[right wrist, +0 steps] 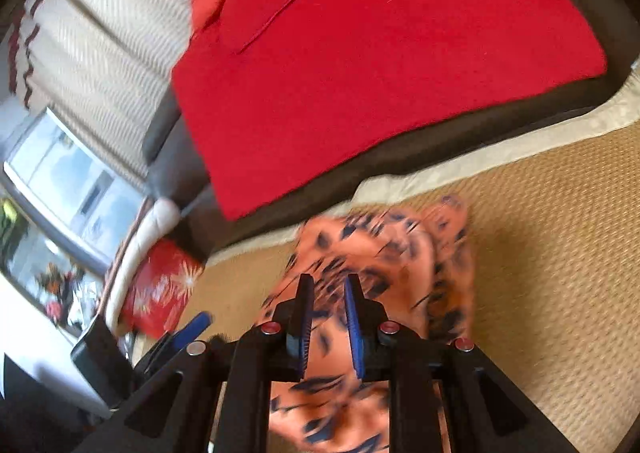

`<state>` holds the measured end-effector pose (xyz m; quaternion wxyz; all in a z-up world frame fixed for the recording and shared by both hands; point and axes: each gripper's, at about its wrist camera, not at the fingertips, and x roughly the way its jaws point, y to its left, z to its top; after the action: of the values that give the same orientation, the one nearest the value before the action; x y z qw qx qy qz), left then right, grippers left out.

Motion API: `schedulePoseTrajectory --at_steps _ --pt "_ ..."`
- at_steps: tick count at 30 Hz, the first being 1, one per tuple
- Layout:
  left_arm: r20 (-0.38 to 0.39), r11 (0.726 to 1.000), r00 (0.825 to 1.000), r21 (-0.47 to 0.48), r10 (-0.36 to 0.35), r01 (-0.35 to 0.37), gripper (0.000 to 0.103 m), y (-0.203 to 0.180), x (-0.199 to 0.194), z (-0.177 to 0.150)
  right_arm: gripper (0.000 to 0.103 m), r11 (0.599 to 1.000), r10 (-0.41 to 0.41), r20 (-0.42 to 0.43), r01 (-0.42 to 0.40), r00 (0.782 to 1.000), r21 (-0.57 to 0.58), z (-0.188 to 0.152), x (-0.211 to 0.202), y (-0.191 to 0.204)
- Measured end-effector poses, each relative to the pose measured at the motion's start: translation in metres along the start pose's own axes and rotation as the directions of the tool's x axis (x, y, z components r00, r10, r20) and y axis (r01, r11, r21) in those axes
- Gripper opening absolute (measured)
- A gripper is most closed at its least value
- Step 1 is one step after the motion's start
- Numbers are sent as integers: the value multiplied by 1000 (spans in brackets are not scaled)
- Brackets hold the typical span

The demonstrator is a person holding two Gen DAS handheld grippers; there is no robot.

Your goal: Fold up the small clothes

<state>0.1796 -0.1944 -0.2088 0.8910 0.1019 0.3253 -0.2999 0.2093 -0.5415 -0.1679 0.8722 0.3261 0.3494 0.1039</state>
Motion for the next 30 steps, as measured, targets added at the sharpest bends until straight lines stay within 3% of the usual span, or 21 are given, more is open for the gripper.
schedulePoseTrajectory --at_steps 2,6,9,12,13,16,20,23,27,30 --pt "-59 997 998 72 0 4 37 -15 10 -11 19 1000 -23 -58 23 998 -9 -15 9 1" --pt "-121 985 993 169 4 16 33 -33 18 -24 17 984 -173 -253 180 952 5 -62 27 -13" --pt "-137 984 991 176 -12 37 33 -30 18 -28 17 979 -198 -279 203 940 -11 -84 13 -9" --pt "-146 988 989 143 -29 50 33 -22 18 -26 17 974 -222 -297 228 929 -16 -80 7 1" --pt "-148 989 989 137 -32 52 33 -20 19 -27 19 976 -211 -290 219 934 -2 -76 5 4" --pt "-141 986 990 161 -24 47 33 -22 21 -30 19 987 -133 -175 145 976 62 -41 -4 10" --pt "-134 984 991 169 -28 50 33 -23 16 -25 19 975 -187 -110 198 976 99 -3 23 4" --pt "-126 980 992 193 -24 48 33 -25 17 -26 19 964 -182 -116 200 976 173 12 59 -12" --pt "-118 974 992 216 -34 59 33 -24 15 -28 19 944 -220 -147 248 964 218 10 102 -34" --pt "-117 976 990 195 -77 99 33 -16 8 -23 19 938 -163 -142 198 976 285 6 105 -46"
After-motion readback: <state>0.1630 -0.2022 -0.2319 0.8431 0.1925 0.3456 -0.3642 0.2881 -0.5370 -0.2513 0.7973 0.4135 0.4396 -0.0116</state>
